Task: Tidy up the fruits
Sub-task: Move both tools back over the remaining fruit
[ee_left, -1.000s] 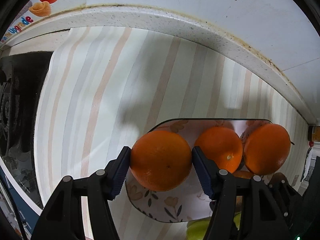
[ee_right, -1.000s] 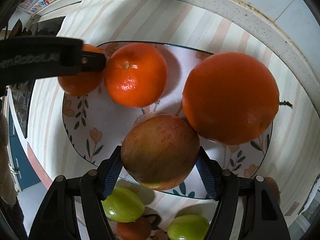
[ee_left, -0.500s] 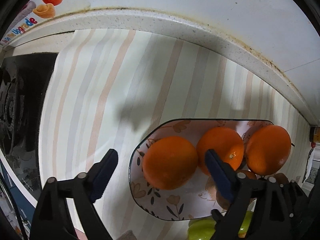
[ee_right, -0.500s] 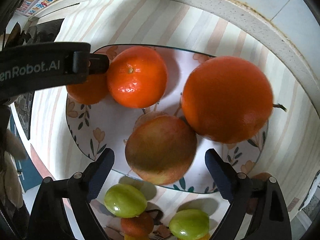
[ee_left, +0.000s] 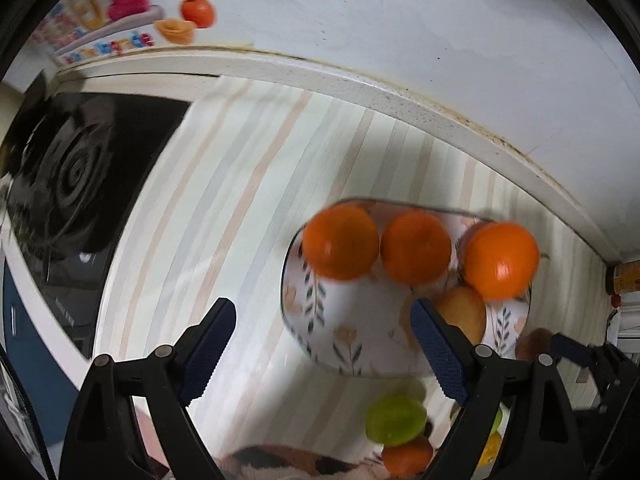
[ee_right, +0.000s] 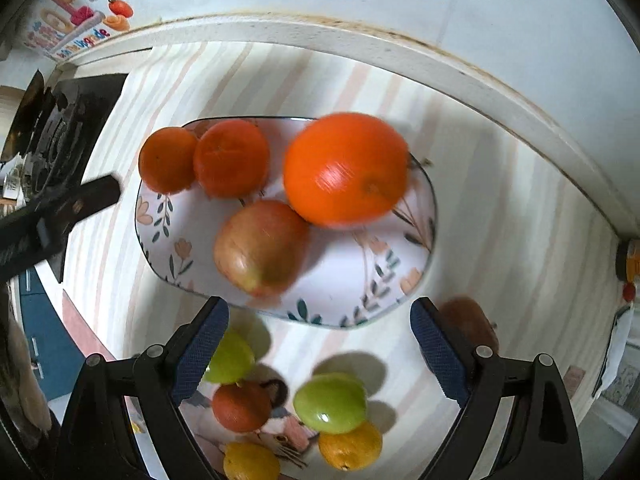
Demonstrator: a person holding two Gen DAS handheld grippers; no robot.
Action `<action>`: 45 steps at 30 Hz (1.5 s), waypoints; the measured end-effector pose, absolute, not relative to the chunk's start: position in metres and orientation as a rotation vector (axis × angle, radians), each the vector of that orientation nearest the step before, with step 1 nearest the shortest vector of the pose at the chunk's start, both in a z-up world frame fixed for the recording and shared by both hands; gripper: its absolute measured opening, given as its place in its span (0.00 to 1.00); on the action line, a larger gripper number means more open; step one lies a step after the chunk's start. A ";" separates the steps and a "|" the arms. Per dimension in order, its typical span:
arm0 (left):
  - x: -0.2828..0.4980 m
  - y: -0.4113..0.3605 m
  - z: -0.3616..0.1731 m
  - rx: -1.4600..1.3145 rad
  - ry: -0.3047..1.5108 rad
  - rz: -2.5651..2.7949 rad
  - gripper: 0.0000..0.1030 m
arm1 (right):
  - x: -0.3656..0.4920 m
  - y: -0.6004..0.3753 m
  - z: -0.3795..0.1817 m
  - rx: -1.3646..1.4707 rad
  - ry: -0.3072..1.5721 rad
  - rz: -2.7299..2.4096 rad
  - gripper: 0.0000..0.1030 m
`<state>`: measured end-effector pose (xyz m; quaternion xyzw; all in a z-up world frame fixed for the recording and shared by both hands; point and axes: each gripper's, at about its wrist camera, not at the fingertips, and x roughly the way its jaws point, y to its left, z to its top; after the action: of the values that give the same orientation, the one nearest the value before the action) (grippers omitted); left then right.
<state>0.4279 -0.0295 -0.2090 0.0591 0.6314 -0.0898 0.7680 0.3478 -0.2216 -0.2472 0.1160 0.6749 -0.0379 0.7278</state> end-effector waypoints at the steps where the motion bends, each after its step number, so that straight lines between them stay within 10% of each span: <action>1: 0.417 -0.026 -0.204 0.123 1.356 -0.188 0.87 | 0.342 -0.224 -0.245 0.253 1.476 -0.090 0.92; 32: 0.237 -0.017 -0.069 0.087 1.057 -0.199 0.87 | 0.185 -0.214 -0.070 0.215 1.083 -0.030 0.92; 45: 0.255 -0.026 -0.147 0.152 1.216 -0.165 0.99 | 0.202 -0.237 -0.196 0.357 1.344 -0.023 0.91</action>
<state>0.2547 -0.0261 -0.1475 0.0711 0.5702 -0.0773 0.8148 0.2021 -0.2370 -0.1955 0.1644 0.6191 -0.0104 0.7678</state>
